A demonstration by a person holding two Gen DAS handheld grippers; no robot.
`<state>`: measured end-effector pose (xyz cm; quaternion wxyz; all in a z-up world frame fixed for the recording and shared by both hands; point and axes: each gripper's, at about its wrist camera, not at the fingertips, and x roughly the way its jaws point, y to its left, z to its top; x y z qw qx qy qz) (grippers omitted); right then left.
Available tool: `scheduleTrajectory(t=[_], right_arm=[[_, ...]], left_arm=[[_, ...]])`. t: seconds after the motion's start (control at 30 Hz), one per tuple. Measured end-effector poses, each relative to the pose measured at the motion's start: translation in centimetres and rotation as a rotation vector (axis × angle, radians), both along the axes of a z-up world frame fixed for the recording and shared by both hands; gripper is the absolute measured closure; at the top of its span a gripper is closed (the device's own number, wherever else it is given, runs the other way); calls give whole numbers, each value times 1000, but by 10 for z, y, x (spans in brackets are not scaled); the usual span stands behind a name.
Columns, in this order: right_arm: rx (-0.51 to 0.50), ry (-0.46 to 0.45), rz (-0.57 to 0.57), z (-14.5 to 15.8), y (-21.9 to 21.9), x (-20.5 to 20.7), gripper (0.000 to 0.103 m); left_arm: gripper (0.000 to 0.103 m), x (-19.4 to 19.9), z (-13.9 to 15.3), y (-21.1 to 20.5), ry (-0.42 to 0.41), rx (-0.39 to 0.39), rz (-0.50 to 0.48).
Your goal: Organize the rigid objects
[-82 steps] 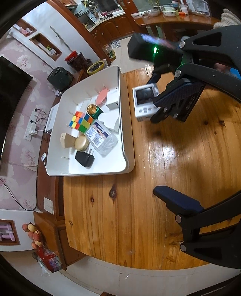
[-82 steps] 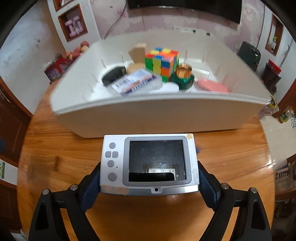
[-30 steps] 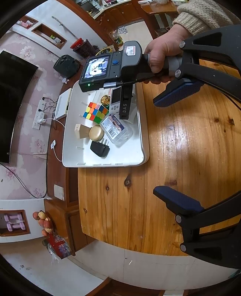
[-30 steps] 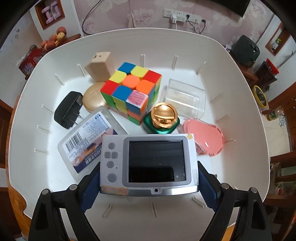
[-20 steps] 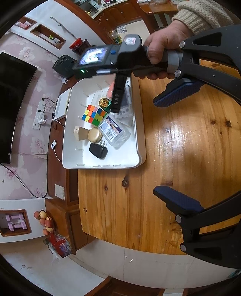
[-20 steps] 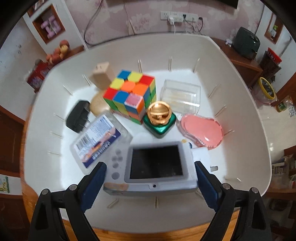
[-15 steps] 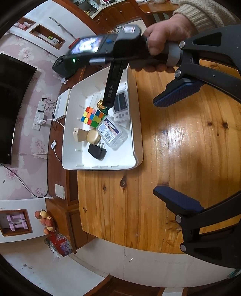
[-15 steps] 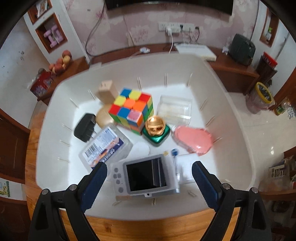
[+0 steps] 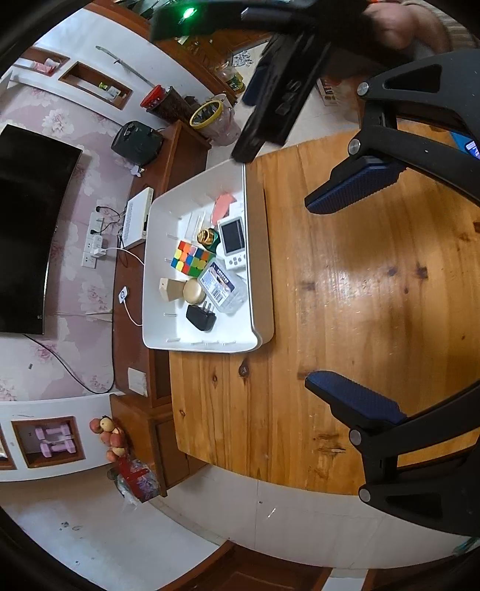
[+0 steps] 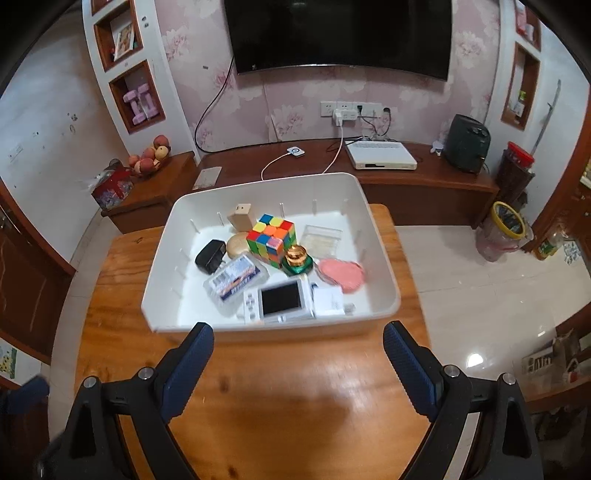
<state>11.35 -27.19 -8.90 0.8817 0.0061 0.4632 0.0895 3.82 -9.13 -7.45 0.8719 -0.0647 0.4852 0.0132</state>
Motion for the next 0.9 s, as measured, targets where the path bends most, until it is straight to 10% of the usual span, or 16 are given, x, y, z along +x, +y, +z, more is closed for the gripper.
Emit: scheduleTrajectory(t=[0.9], right_arm=[[-90, -154, -12, 88, -51, -167, 9]], left_arm=[[14, -88, 55, -35, -91, 97, 98]])
